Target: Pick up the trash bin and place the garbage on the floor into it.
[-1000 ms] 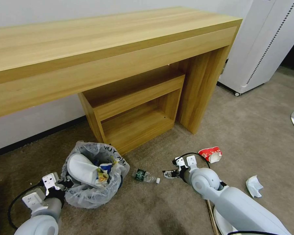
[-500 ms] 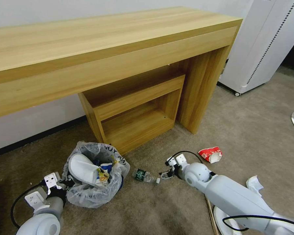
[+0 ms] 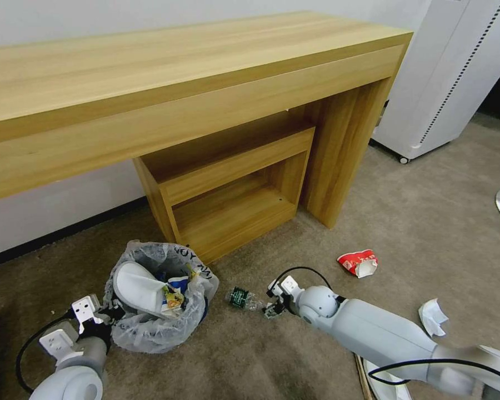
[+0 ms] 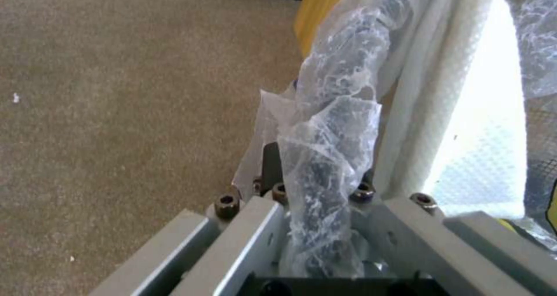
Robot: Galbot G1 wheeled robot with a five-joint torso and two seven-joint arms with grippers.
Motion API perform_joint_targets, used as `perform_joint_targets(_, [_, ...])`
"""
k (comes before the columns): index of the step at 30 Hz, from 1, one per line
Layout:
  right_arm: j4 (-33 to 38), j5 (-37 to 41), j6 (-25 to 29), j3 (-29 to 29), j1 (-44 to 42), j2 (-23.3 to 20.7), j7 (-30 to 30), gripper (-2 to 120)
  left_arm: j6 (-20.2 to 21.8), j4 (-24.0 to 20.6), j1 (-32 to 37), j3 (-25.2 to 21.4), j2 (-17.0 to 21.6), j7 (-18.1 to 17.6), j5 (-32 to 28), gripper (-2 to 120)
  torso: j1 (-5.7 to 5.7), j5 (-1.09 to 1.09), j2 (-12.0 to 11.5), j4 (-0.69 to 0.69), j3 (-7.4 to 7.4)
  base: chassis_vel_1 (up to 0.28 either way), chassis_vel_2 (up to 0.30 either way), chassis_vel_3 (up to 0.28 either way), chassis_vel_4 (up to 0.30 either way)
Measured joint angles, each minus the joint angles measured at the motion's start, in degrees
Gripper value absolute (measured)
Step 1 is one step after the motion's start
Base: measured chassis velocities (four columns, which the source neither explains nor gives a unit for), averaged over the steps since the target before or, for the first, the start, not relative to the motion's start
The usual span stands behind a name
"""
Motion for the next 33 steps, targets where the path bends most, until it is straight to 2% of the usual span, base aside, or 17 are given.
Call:
perform_joint_targets(6, [-3.15, -0.45, 1.93, -1.12, 0.35, 3.72, -0.22, 96, -0.46, 0.26, -0.22, -0.04, -0.27, 0.06, 0.05, 0, 0.00, 0.01, 0.00, 0.01, 0.00, 0.000, 0.000, 0.000, 0.000])
perform_joint_targets(11, [-4.81, -0.28, 2.89, -1.75, 0.22, 5.82, 1.05, 85, -1.10, 0.52, -0.18, -0.19, -0.21, 0.27, 0.03, 0, 0.00, 0.01, 0.00, 0.00, 0.00, 0.000, 0.000, 0.000, 0.000])
perform_joint_targets(13, [-5.32, -0.23, 3.16, -1.76, -0.04, 6.30, 1.97, 74, -1.13, 0.64, -0.25, -0.30, 0.03, 0.27, -0.09, 0, 0.00, 0.00, 0.00, 0.01, -0.01, 0.000, 0.000, 0.000, 0.000])
perform_joint_targets(15, [-5.36, -0.22, 3.20, -1.75, -0.11, 6.36, 2.10, 74, -1.14, 0.66, -0.26, -0.30, 0.04, 0.27, -0.10, 0, 0.00, 0.00, 0.00, 0.01, -0.01, 0.000, 0.000, 0.000, 0.000])
perform_joint_targets(18, [-5.72, -0.21, 3.47, -1.43, -0.63, 6.40, 2.83, 59, -1.28, 0.97, -0.48, -0.17, 0.13, 0.28, -0.16, 0, 0.00, 0.00, 0.00, 0.00, -0.01, 0.000, 0.000, 0.000, 0.000])
perform_joint_targets(19, [-5.72, -0.21, 3.47, -1.43, -0.63, 6.40, 2.83, 59, -1.28, 0.97, -0.48, -0.17, 0.13, 0.28, -0.16, 0, 0.00, 0.00, 0.00, 0.00, -0.01, 0.000, 0.000, 0.000, 0.000])
perform_joint_targets(21, [-6.20, -0.22, 3.87, -1.17, -0.95, 6.40, 3.16, 49, -1.36, 1.19, -0.55, 0.03, 0.13, 0.28, -0.16, 0, 0.00, 0.00, 0.00, 0.00, -0.01, 0.000, 0.000, 0.000, 0.000])
perform_joint_targets(22, [-6.20, -0.22, 3.87, -1.17, -0.95, 6.40, 3.16, 49, -1.36, 1.19, -0.55, 0.03, 0.13, 0.28, -0.16, 0, 0.00, 0.00, 0.00, 0.00, -0.01, 0.000, 0.000, 0.000, 0.000])
perform_joint_targets(23, [-6.62, -0.25, 4.27, -1.02, -1.16, 6.44, 3.41, 39, -1.41, 1.33, -0.62, 0.11, 0.15, 0.28, -0.13, 0, 0.00, 0.00, 0.00, 0.00, -0.01, 0.000, 0.000, 0.000, 0.000])
perform_joint_targets(25, [-6.86, -0.39, 4.50, -0.90, -1.31, 6.46, 3.45, 39, -1.45, 1.41, -0.69, 0.15, 0.18, 0.28, -0.12, 0, 0.00, 0.00, 0.00, 0.00, -0.01, 0.000, 0.000, 0.000, 0.000])
perform_joint_targets(28, [-7.50, -0.51, 4.84, -0.46, -1.56, 6.69, 3.64, 29, -1.52, 1.66, -0.87, 0.24, 0.28, 0.28, -0.13, 0, 0.00, 0.00, 0.01, 0.00, -0.02, 0.000, 0.000, 0.000, 0.000])
perform_joint_targets(31, [-8.07, -0.60, 5.59, -0.27, -1.70, 6.93, 3.99, 24, -1.59, 1.88, -0.99, 0.34, 0.28, 0.28, -0.12, 0, 0.00, 0.00, 0.01, 0.00, -0.02, 0.000, 0.000, 0.000, 0.000])
perform_joint_targets(33, [-8.09, -0.59, 5.73, -0.21, -1.72, 6.92, 4.06, 23, -1.59, 1.92, -1.01, 0.35, 0.28, 0.28, -0.11, 0, 0.00, 0.00, 0.01, 0.00, -0.02, 0.000, 0.000, 0.000, 0.000])
